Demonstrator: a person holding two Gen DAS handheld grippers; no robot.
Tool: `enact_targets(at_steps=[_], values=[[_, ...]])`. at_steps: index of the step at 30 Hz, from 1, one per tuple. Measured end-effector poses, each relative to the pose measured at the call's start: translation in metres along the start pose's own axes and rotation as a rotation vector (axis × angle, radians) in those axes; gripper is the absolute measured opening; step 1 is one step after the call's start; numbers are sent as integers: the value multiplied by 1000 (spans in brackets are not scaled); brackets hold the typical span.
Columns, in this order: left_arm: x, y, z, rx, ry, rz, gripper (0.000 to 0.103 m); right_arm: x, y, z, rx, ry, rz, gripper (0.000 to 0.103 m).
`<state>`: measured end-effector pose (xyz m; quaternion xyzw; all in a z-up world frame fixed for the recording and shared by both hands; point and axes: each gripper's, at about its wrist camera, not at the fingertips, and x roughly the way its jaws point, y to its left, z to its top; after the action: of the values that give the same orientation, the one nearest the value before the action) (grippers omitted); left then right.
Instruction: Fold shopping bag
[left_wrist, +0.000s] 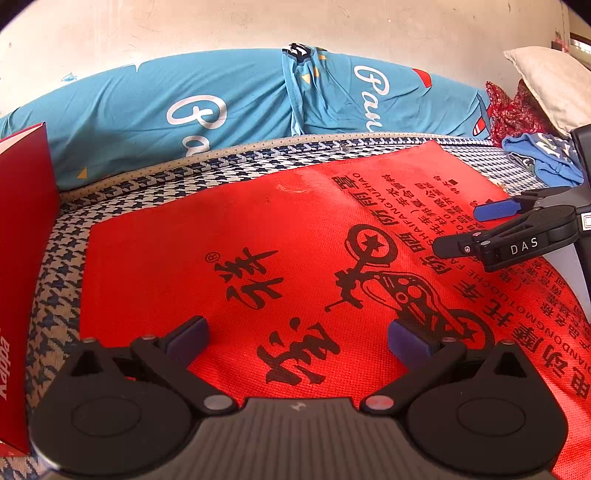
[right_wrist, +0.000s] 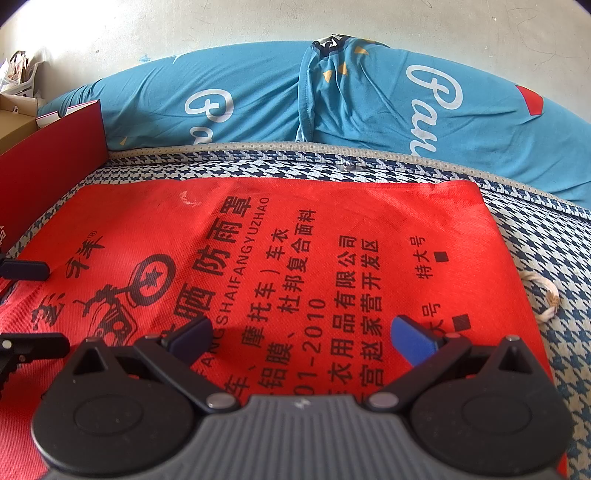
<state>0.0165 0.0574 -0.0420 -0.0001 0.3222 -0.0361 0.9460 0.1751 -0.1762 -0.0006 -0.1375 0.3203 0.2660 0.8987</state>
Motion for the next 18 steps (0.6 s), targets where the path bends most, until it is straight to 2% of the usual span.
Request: enact_targets(at_steps=[18], values=[[0, 2, 0, 0, 0, 0, 103, 0, 0, -1, -1, -1, -1, 103]])
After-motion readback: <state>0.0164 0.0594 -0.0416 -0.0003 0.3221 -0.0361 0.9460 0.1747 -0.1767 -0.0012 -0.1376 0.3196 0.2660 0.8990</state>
